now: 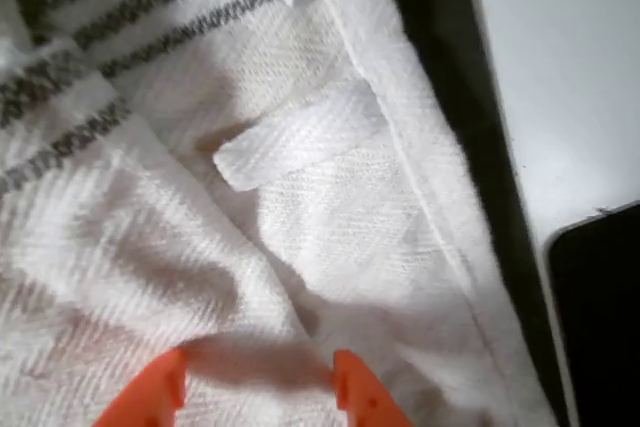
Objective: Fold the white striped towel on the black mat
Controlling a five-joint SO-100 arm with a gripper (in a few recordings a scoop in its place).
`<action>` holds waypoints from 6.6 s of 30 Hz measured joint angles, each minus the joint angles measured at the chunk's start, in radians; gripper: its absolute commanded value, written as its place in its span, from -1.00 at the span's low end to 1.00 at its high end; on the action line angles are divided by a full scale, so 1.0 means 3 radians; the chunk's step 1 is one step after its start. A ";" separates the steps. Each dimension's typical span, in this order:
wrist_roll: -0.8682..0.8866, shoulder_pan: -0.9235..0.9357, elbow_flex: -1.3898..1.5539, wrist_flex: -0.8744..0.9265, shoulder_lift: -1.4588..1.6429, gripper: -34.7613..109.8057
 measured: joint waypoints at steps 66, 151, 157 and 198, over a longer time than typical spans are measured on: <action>0.0184 -0.0491 -0.0133 0.0041 0.0511 -0.52; -0.0245 -0.0926 0.2040 -0.0317 0.1248 -0.52; -0.0118 -0.1099 0.2015 -0.0291 0.1283 -0.52; 0.0251 -0.1616 0.2715 0.0051 0.3124 -0.40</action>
